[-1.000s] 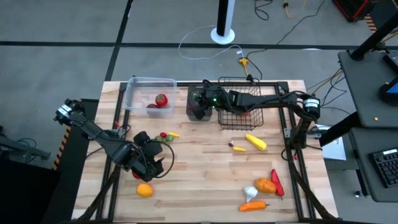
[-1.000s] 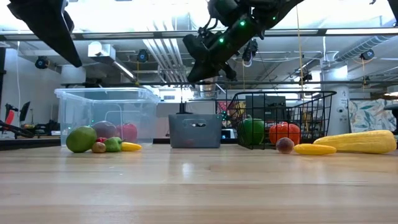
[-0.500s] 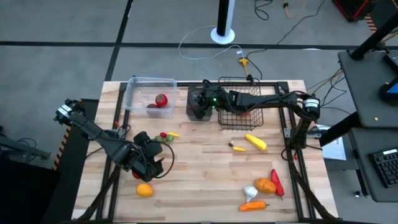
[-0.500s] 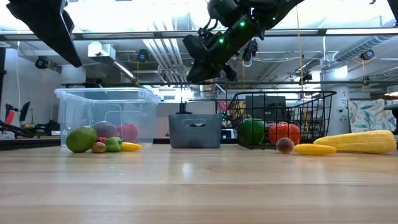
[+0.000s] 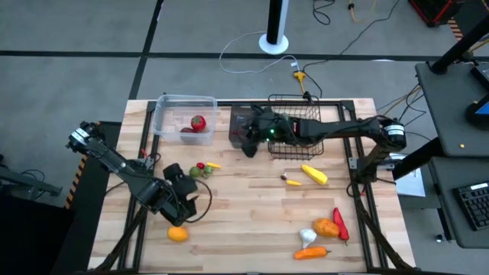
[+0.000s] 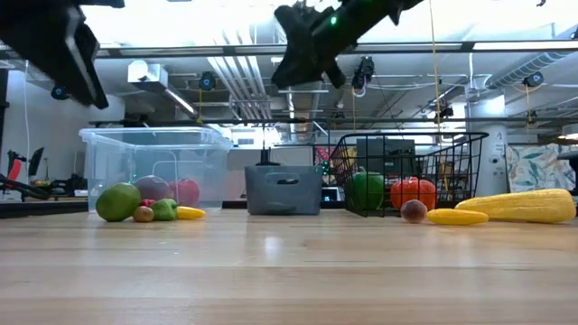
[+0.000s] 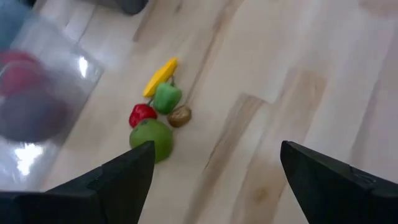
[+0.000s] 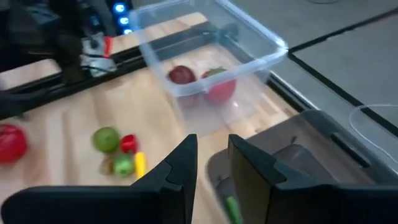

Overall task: Sort produce into baskets
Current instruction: Put the green lime into the transparent bin

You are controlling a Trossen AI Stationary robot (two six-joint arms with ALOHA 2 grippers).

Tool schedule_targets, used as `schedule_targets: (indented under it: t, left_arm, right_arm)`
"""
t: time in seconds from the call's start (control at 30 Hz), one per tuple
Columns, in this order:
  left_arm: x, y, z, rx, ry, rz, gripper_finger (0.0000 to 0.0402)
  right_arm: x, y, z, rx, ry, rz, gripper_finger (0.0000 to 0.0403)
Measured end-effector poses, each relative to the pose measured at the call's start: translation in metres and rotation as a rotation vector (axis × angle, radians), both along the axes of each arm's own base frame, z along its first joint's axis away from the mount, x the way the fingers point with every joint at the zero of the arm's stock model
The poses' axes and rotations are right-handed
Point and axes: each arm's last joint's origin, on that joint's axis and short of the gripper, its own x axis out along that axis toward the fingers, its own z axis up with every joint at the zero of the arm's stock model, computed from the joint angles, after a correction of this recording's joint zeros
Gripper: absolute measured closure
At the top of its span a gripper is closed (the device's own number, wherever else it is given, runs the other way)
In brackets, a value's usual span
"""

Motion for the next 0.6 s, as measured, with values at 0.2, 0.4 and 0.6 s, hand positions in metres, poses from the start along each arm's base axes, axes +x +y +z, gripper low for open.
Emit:
schedule_targets:
  t: [0.2, 0.4, 0.6]
  left_arm:
    - [-0.009, 0.005, -0.033, 0.096, 0.023, -0.058, 0.0075]
    - [-0.019, 0.015, -0.054, 0.172, 0.035, -0.054, 0.0075]
    - [-0.023, 0.027, -0.061, 0.178, 0.040, -0.036, 0.0075]
  right_arm:
    - [-0.005, 0.028, 0.009, -0.015, 0.015, 0.083, 0.0313]
    - [-0.010, 0.045, 0.019, -0.037, -0.007, 0.134, 0.0305]
    - [-0.014, 0.048, 0.026, -0.040, -0.026, 0.142, 0.0307]
